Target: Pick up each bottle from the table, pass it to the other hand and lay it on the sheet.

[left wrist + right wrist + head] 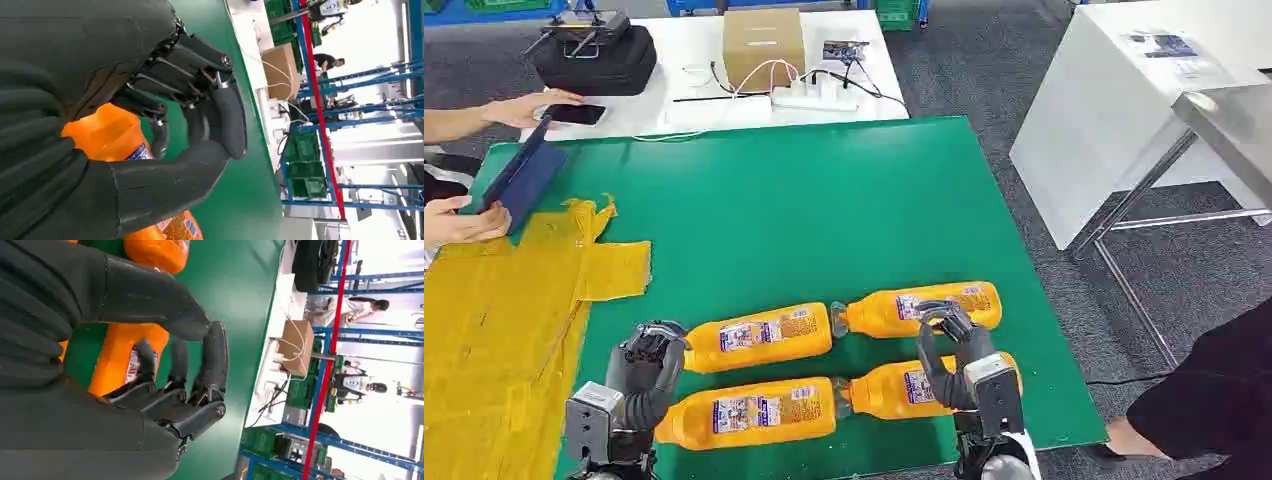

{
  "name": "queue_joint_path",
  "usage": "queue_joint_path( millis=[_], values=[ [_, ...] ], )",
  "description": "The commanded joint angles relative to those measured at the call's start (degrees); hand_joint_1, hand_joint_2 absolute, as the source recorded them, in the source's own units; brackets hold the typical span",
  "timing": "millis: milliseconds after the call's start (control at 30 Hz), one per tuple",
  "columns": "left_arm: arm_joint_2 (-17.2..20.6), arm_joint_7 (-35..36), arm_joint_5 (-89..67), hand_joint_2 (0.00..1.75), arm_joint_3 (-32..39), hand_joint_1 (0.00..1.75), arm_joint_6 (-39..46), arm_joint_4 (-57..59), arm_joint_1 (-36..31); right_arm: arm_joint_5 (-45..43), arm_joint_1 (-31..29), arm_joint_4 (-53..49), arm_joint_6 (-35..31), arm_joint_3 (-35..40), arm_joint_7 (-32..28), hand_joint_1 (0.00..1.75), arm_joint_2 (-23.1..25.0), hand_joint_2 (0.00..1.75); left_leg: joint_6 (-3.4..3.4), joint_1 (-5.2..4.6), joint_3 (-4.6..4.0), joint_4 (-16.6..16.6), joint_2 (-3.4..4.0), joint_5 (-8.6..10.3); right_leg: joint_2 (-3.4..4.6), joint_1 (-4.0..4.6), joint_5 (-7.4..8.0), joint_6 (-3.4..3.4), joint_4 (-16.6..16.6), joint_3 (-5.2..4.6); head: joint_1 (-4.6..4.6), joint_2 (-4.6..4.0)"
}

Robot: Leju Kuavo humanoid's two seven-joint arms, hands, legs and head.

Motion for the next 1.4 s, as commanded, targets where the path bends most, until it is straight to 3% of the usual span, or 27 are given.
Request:
queue_joint_path(
  millis=[33, 100, 167, 200, 333, 367, 400, 467, 567, 767, 900, 1033, 1367, 1400],
  values=[
    [-0.51, 1.53, -3.48, 1.75, -6.35, 1.75, 14.95, -10.52, 8.20, -1.83, -4.38, -2.32, -8.92, 14.59, 0.11, 1.75, 4.51, 1.75, 0.01, -0.01, 0.42, 0.15, 0.44, -0.35, 0.45, 0.02, -0.21, -0.19, 0.14, 0.27, 0.00, 0.00],
    [0.56, 1.48, -2.38, 1.75, -7.25, 1.75, 16.04, -9.67, 6.15, -3.15, -5.81, -2.32, -10.65, 16.04, 0.75, 1.75, 2.79, 1.75, -0.02, 0.00, 0.23, 0.16, 0.58, -0.31, 0.60, 0.04, -0.11, -0.17, 0.23, 0.18, 0.02, 0.00],
    [0.95, 0.90, -2.01, 1.75, -7.01, 1.75, 16.38, -9.20, 4.15, -3.71, -6.56, -2.09, -10.86, 15.03, 0.43, 1.75, 1.91, 1.75, -0.07, 0.00, 0.51, 0.01, 0.42, -0.31, 0.35, 0.05, -0.15, -0.23, 0.08, 0.40, -0.07, 0.00],
    [1.07, 0.82, -2.00, 1.75, -6.90, 1.75, 16.34, -9.21, 3.62, -3.64, -6.81, -2.18, -10.62, 14.69, 0.13, 1.75, 1.65, 1.75, -0.06, 0.02, 0.16, 0.00, 0.08, -0.09, -0.01, 0.05, -0.08, -0.14, 0.05, 0.12, -0.02, 0.00],
    [1.13, 2.24, -2.97, 1.75, -5.90, 1.75, 16.70, -8.06, 0.43, 2.54, -10.34, -0.36, -10.53, 12.41, 2.58, 1.75, -0.12, 1.75, 0.02, 0.05, 0.38, -0.01, -0.06, -0.16, -0.14, 0.04, -0.38, -0.28, 0.03, -0.13, 0.00, 0.00],
    [1.37, 3.00, -3.43, 1.75, -5.83, 0.40, 16.42, -7.68, -0.14, 4.31, -11.21, -0.01, -11.05, 11.81, 2.79, 0.45, -0.58, 1.75, 0.01, 0.08, 0.26, -0.03, -0.04, -0.10, -0.13, 0.07, -0.29, -0.24, -0.02, -0.19, 0.00, 0.00],
    [1.25, 3.28, -3.56, 1.75, -5.47, 0.00, 16.52, -7.51, -0.49, 5.73, -11.89, 0.15, -11.70, 11.16, 2.84, 0.00, -0.65, 1.75, 0.03, 0.05, 0.41, -0.07, 0.01, -0.14, -0.07, 0.05, -0.29, -0.29, -0.05, 0.12, 0.00, 0.00],
    [1.32, 4.02, -3.86, 1.75, -4.82, 0.00, 15.82, -7.51, -0.91, 11.39, -14.04, 1.12, -10.18, 12.11, 6.71, 0.00, -2.37, 1.75, 0.05, 0.05, 0.50, -0.04, -0.03, -0.16, -0.11, 0.06, -0.20, -0.14, -0.01, 0.56, 0.00, 0.00],
    [1.33, 4.65, -4.13, 1.75, -4.11, 0.00, 14.61, -7.93, -0.96, 18.85, -17.57, 4.87, -7.33, 14.96, 11.15, 0.00, -4.42, 1.75, 0.04, 0.04, 0.35, -0.05, 0.00, -0.09, -0.09, 0.05, -0.13, -0.09, -0.02, 0.41, 0.00, 0.00],
    [1.20, 4.69, -4.19, 1.75, -4.04, 0.00, 14.51, -8.04, -0.81, 18.99, -17.72, 5.52, -7.31, 15.12, 11.12, 0.00, -4.18, 1.75, 0.03, 0.07, 0.38, -0.04, -0.05, -0.11, -0.14, 0.08, -0.16, -0.11, -0.02, 0.48, 0.00, 0.00],
    [0.73, 5.28, -4.50, 1.75, -3.27, 0.00, 12.60, -7.57, -1.97, 30.03, -25.16, 14.34, -0.35, 22.69, 17.46, 0.00, -7.59, 1.75, 0.06, 0.05, 0.54, -0.05, 0.12, -0.17, 0.04, 0.07, -0.18, -0.13, -0.02, 0.60, 0.00, 0.00],
    [0.51, 5.49, -4.19, 1.75, -4.00, 0.00, 11.00, -5.44, -4.48, 35.23, -34.21, 27.89, 3.35, 30.03, 17.00, 0.00, -6.43, 1.75, 0.03, 0.07, 0.38, -0.05, 0.20, -0.09, 0.11, 0.08, -0.07, -0.10, -0.02, 0.44, 0.00, 0.00],
    [0.37, 5.45, -4.21, 1.75, -4.12, 0.00, 11.12, -5.08, -4.79, 35.19, -34.89, 29.24, 3.00, 30.38, 16.65, 0.00, -5.96, 1.75, 0.13, 0.05, 0.66, -0.03, 0.03, -0.15, -0.06, 0.08, -0.20, -0.26, 0.01, 0.78, 0.00, 0.00],
    [0.37, 5.45, -4.21, 1.75, -4.12, 0.00, 11.12, -5.08, -4.79, 35.19, -34.89, 29.24, 3.00, 30.38, 16.65, 0.00, -5.96, 1.75, 0.11, 0.01, 0.40, -0.06, -0.01, -0.04, -0.10, 0.03, -0.11, -0.19, 0.03, 0.50, 0.00, 0.00]
  ],
)
